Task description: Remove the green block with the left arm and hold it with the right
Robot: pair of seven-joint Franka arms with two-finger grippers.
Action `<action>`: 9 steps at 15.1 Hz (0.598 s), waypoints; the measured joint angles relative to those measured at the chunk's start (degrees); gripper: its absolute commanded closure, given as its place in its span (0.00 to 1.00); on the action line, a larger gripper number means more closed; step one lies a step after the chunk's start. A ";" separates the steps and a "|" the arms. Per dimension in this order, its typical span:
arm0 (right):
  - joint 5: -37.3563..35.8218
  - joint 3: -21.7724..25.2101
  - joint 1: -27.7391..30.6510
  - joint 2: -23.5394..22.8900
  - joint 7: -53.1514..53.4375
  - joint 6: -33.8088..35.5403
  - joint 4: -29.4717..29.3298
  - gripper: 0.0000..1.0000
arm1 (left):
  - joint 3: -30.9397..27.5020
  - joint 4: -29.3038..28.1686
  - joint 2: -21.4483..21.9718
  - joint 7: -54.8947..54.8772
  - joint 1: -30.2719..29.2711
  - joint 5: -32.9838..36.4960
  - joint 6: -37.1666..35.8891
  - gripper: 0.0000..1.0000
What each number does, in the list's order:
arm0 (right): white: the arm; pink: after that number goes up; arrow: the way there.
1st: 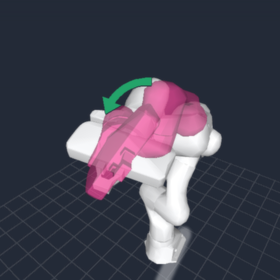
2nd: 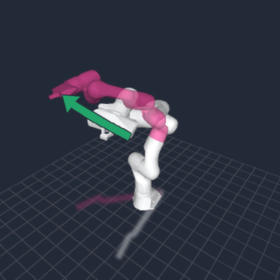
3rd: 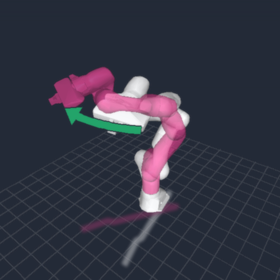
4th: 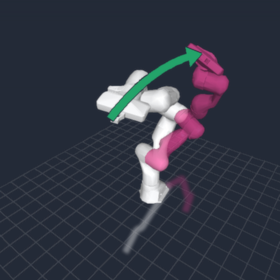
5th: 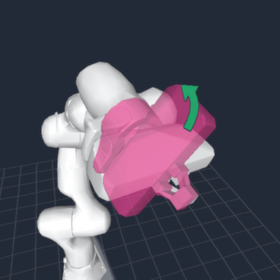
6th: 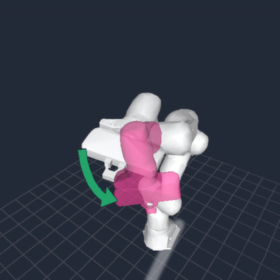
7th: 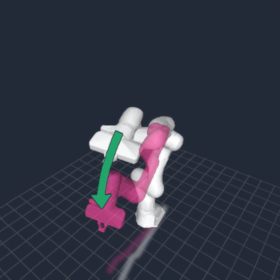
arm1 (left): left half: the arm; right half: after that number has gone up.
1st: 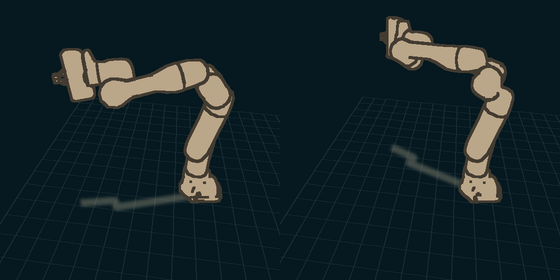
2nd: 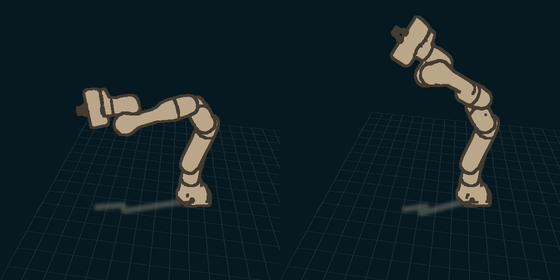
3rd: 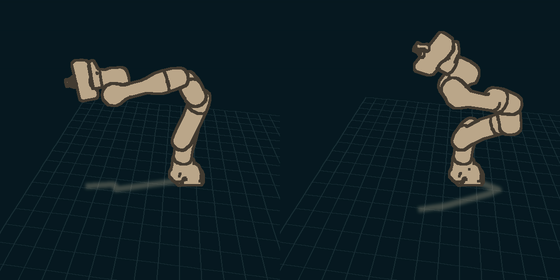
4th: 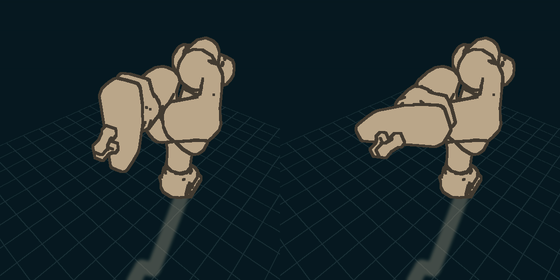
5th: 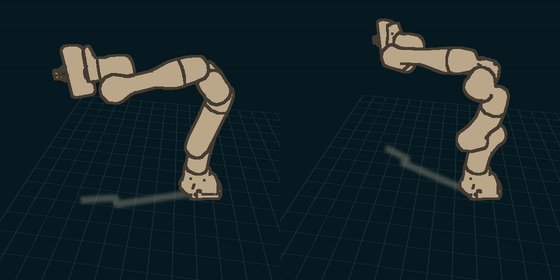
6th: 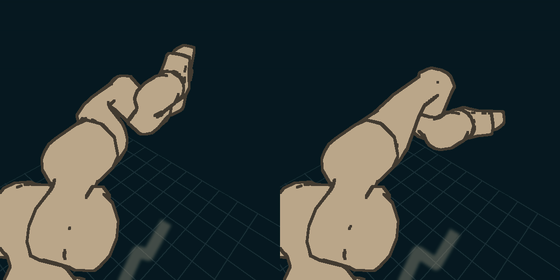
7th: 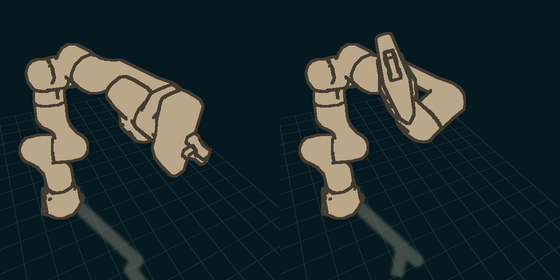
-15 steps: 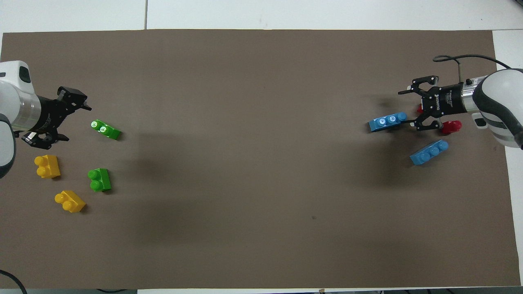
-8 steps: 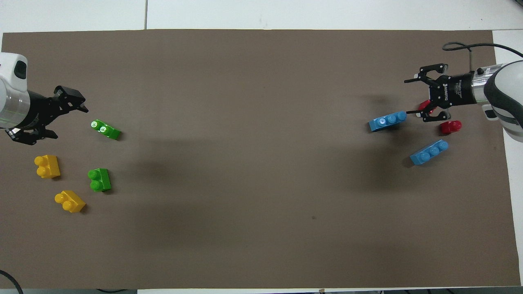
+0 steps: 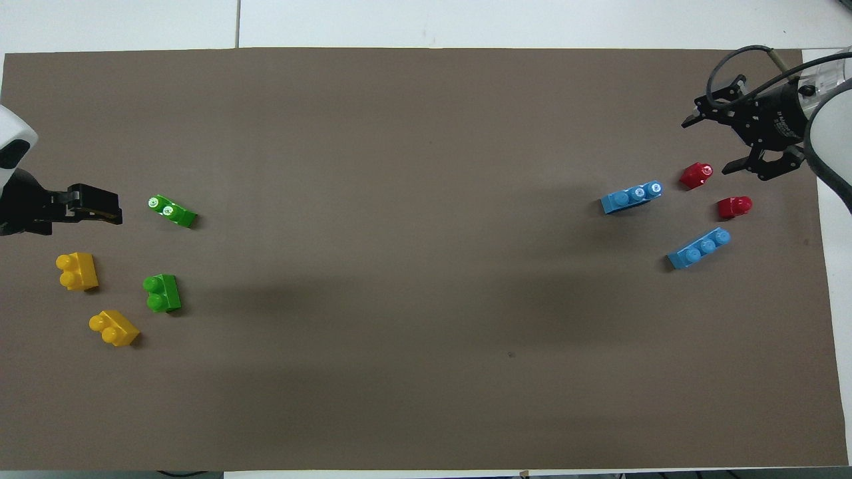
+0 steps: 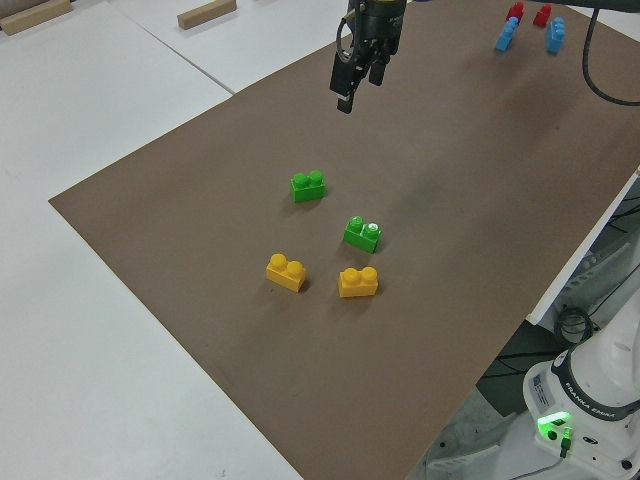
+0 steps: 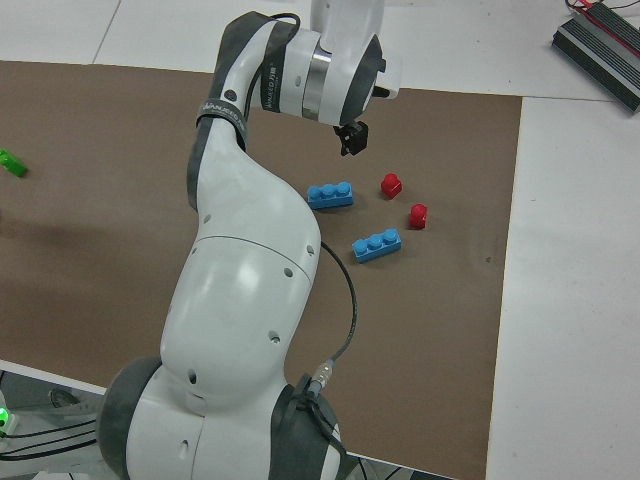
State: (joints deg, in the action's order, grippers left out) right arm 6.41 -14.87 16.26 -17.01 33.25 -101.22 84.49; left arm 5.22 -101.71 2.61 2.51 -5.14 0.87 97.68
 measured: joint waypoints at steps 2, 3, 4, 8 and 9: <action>-1.42 -0.08 -1.11 3.43 -6.79 2.74 -0.20 0.00 | -0.05 0.85 0.71 -0.84 0.00 -0.30 -2.36 0.00; -1.53 -0.09 -1.28 5.05 -10.21 3.92 -0.21 0.00 | -0.05 1.07 1.00 -1.02 0.01 -0.63 -3.01 0.00; -1.59 -0.08 -1.28 6.62 -13.52 5.24 -0.20 0.00 | -0.05 1.14 1.31 -1.15 0.03 -0.84 -3.28 0.00; -5.80 -0.06 -1.21 10.51 -22.95 10.25 -0.16 0.00 | 0.02 2.48 2.10 -1.56 0.21 -0.97 -5.69 0.00; -6.59 -0.05 -1.16 11.14 -24.81 11.15 -0.14 0.00 | 0.02 3.04 2.21 -1.90 0.22 -0.98 -6.49 0.00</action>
State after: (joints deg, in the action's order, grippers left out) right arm -0.17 -14.92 15.10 -5.87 8.44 -90.07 84.35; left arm 5.24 -98.67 4.83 0.61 -4.92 -0.10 91.19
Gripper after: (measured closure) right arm 0.000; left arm 0.000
